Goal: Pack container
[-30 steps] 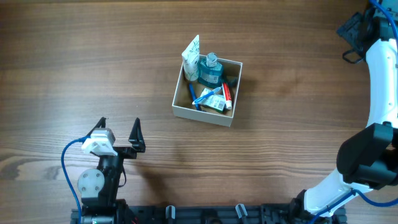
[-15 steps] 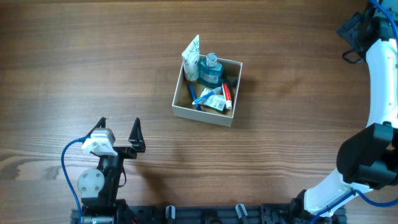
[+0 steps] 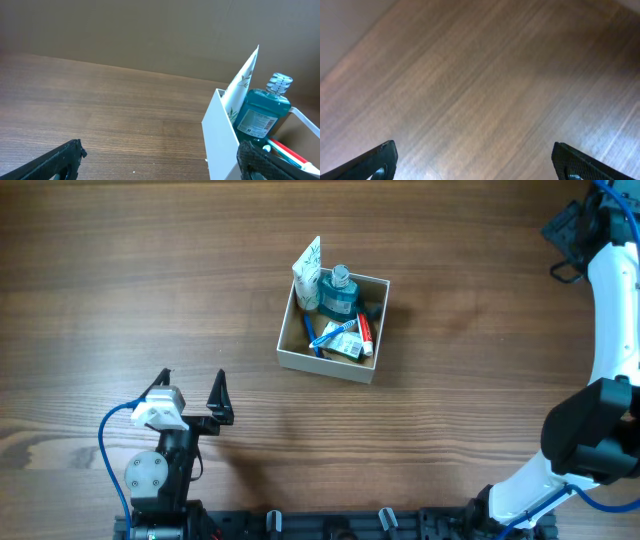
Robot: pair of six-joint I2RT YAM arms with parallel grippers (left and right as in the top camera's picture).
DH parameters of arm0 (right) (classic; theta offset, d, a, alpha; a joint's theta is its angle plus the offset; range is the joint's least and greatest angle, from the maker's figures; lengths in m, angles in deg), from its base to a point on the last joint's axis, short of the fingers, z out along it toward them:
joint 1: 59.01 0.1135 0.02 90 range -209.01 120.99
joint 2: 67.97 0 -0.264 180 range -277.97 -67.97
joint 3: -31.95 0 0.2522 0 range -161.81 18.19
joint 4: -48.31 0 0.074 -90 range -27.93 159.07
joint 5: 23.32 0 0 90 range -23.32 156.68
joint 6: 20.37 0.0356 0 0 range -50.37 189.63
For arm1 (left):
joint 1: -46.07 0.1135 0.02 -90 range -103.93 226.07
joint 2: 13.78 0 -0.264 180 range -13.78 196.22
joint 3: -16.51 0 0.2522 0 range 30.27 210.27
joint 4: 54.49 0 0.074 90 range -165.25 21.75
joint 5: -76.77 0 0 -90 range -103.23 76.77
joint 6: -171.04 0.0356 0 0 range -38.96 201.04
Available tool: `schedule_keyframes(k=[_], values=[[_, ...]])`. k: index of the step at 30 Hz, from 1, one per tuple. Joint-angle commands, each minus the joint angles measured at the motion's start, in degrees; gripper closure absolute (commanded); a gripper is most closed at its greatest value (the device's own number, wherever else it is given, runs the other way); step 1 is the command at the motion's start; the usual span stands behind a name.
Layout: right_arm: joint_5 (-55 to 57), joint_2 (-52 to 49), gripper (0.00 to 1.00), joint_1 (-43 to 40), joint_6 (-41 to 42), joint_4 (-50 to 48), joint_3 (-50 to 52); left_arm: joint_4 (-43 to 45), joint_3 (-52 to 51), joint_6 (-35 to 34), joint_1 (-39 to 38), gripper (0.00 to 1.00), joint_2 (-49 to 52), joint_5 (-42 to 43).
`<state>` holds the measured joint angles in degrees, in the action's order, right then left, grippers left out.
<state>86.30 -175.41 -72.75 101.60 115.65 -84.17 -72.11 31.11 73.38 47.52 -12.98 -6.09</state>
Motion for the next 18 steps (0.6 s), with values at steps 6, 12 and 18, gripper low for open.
schedule_keyframes(k=[6, 12, 18], values=[[1.6, 15.0, 0.0, 6.4, -5.1, 0.0, 0.5, 0.1, -0.5, -0.5, -0.1, 0.0, -0.6, -0.3], [1.4, 28.8, 0.0, 7.8, -5.0, 0.0, 1.4, 0.1, -0.5, -0.5, -0.1, 0.0, -0.6, -0.3], [-1.9, 40.7, 0.0, 7.8, -5.7, -7.4, 14.0, 0.1, -0.5, -0.5, -0.1, 0.0, -0.6, -0.3]])
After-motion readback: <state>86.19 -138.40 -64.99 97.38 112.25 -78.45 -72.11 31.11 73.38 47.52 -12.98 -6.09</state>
